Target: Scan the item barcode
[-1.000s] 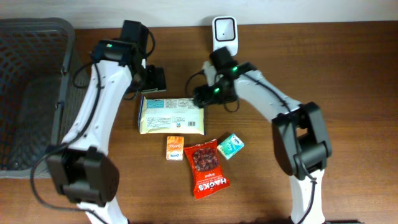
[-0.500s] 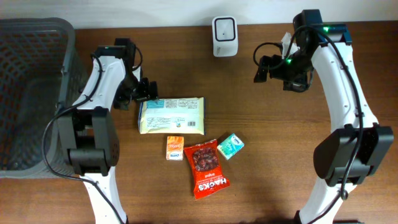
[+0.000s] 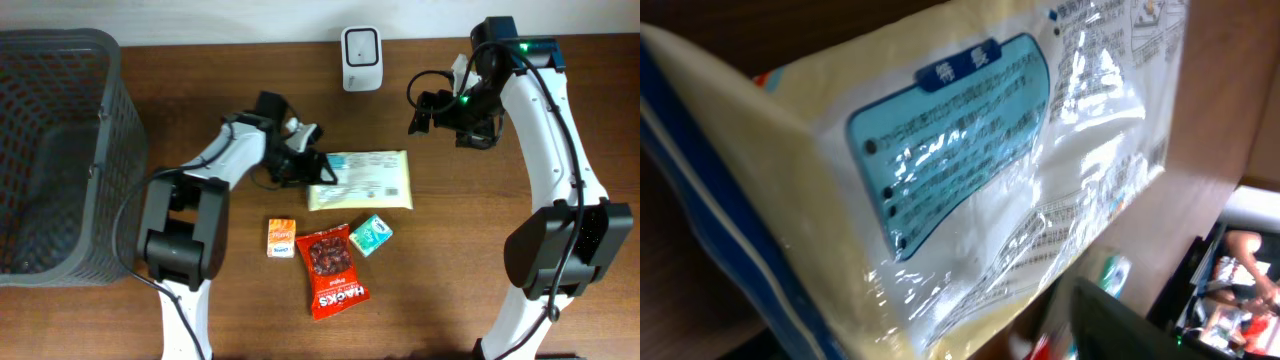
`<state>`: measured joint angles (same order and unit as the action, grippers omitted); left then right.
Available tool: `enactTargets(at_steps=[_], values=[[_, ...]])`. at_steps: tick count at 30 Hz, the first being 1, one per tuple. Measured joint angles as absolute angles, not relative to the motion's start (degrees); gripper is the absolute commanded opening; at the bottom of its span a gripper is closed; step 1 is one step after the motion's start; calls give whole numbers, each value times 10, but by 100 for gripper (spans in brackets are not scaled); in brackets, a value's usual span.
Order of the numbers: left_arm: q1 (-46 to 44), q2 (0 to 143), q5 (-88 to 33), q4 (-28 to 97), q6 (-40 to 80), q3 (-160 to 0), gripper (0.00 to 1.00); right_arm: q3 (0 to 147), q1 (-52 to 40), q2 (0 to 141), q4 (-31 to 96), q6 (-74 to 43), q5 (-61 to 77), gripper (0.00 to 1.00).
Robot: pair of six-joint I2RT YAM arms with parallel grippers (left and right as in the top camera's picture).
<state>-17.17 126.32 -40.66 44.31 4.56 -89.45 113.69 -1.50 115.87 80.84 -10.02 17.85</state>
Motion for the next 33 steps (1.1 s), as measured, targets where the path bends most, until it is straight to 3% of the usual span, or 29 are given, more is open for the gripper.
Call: enactTargets(at_steps=[1, 4, 7, 9, 15, 19, 24, 26, 29, 33], values=[[-186, 1263, -413, 435, 51, -896, 50, 1137, -15, 1159, 810, -100, 178, 99], [-199, 1270, -415, 477, 62, -941, 52, 1137, -27, 1159, 818, -100, 178, 99], [-181, 1272, -362, 571, 68, -1041, 82, 1137, -69, 1159, 808, -100, 178, 99], [-163, 1272, -287, 656, 70, -1133, 86, 1137, -96, 1159, 794, -100, 178, 99], [-92, 1272, -56, 796, 183, -1287, 90, 1137, -195, 1191, 751, -149, 133, 99], [-29, 1272, -8, 821, 254, -1287, 96, 1137, -271, 1253, 720, -206, 39, 99], [-29, 1272, 1, 832, 269, -1287, 99, 1137, -337, 1319, 698, -262, -63, 99], [-29, 1272, 1, 832, 269, -1287, 99, 1137, -353, 1338, 698, -278, -95, 93], [-29, 1272, 1, 834, 269, -1287, 100, 1137, -361, 1342, 700, -298, -127, 75], [-29, 1272, 1, 834, 269, -1287, 100, 1134, -360, 1363, 696, -312, -152, 68]])
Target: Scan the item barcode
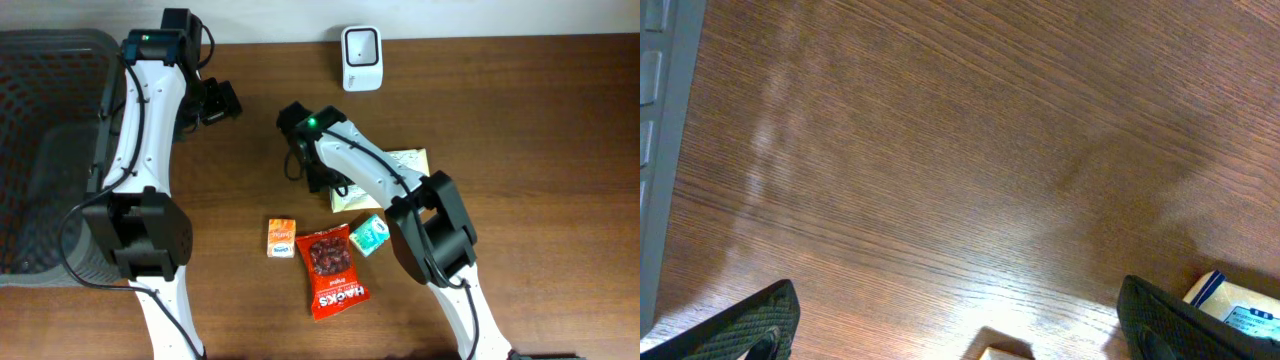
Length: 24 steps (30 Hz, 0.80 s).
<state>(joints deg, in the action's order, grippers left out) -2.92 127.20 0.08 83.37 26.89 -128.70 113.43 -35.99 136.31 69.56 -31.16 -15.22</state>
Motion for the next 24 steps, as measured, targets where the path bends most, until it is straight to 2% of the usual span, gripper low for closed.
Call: enactTargets(at_steps=[2, 5, 6, 10, 14, 19, 24], values=[[-29, 1272, 1, 834, 269, -1287, 99, 1132, -360, 1373, 696, -314, -166, 54], [-29, 1272, 1, 834, 269, -1287, 99, 1126, -360, 1373, 688, -313, -178, 9], [-29, 1272, 1, 834, 269, -1287, 99, 1124, -360, 1373, 687, -314, -179, 4], [-29, 1272, 1, 834, 269, -1287, 99, 1136, -360, 1374, 722, -315, -182, 4], [-29, 1272, 1, 834, 269, -1287, 99, 1272, -360, 1380, 824, -305, -162, 4], [-29, 1272, 3, 834, 269, -1287, 100, 1543, -359, 1375, 926, -246, 6, 4], [-29, 1272, 3, 833, 269, -1287, 99, 1594, -354, 1374, 954, -220, 105, 4]])
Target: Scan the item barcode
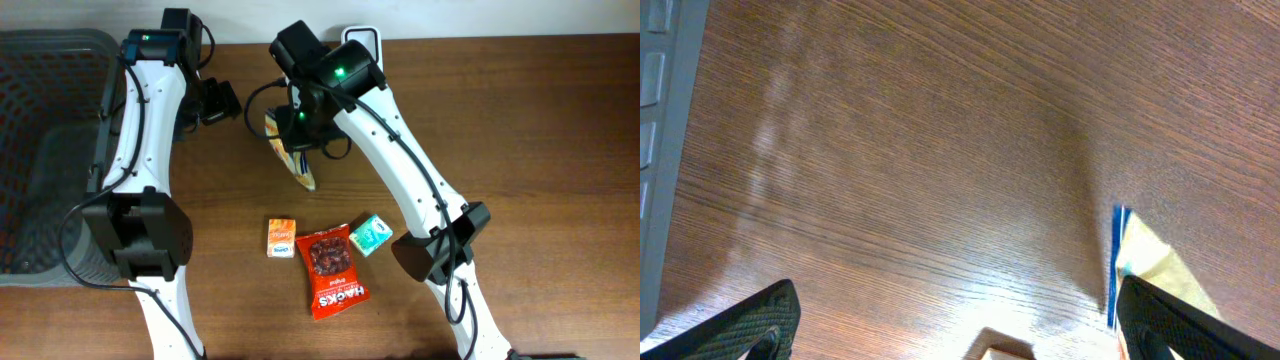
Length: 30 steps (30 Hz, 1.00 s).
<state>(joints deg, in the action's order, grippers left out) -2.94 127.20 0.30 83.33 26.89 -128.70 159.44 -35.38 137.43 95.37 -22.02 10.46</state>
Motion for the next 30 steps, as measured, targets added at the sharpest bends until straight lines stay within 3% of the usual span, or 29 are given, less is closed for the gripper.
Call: enactTargets(at_steps=[5, 12, 13, 14, 15, 16, 17, 24, 30], values=[[-29, 1272, 3, 834, 269, -1287, 99, 1559, -276, 1374, 968, -211, 100, 4], [-29, 1272, 3, 834, 269, -1287, 99, 1400, -78, 1372, 937, -185, 47, 4], [-29, 1272, 3, 834, 269, -1287, 99, 1399, -40, 1372, 943, -182, 24, 20], [-29, 1272, 3, 834, 269, -1287, 100, 1400, -9, 1372, 947, -181, 10, 56], [-29, 1272, 3, 834, 269, -1287, 99, 1401, 15, 1372, 954, -179, 1, 76], [-29, 1272, 3, 834, 269, -1287, 99, 1401, 24, 1372, 958, -178, -3, 92], [-29, 1272, 3, 833, 269, -1287, 99, 1412, 55, 1372, 970, -170, -9, 99], [-29, 1272, 3, 831, 269, -1287, 99, 1420, 42, 1359, 971, -173, 51, 99], [-31, 1272, 3, 831, 269, -1287, 99, 1329, -31, 1350, 936, -479, 39, 99]])
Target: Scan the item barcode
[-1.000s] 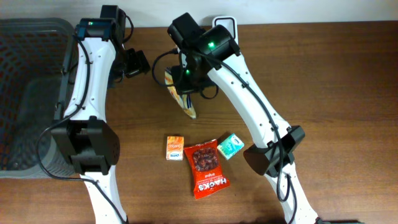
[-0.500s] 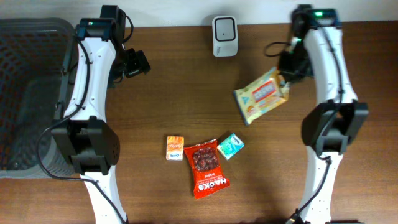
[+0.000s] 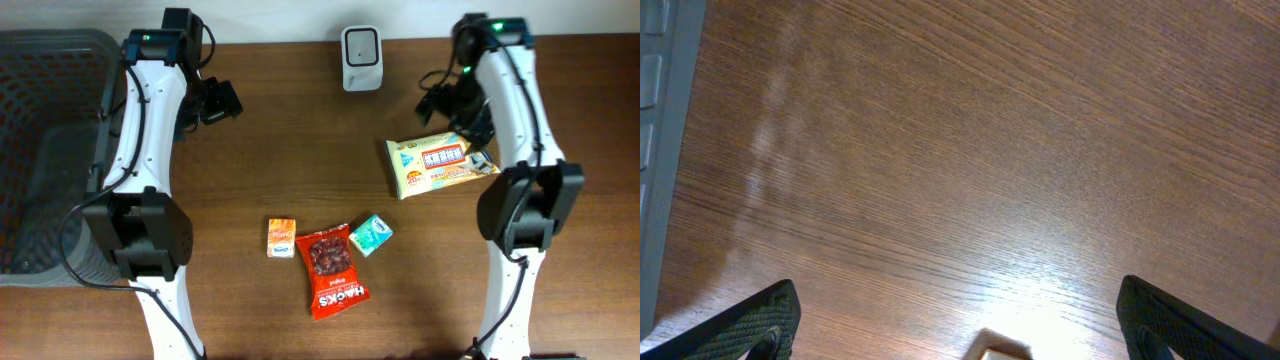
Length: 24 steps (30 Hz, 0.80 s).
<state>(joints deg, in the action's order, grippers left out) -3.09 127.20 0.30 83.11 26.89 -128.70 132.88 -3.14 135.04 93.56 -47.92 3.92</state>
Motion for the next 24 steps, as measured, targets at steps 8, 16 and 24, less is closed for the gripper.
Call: enactTargets(at_steps=[8, 16, 24], values=[[-32, 1272, 3, 831, 269, -1287, 99, 1143, -28, 1349, 782, -650, 23, 99], [-32, 1272, 4, 831, 269, -1287, 99, 1077, -22, 1323, 662, -655, 32, 4], [-32, 1272, 7, 819, 269, -1287, 99, 1212, -27, 1336, 649, -428, 88, 4]])
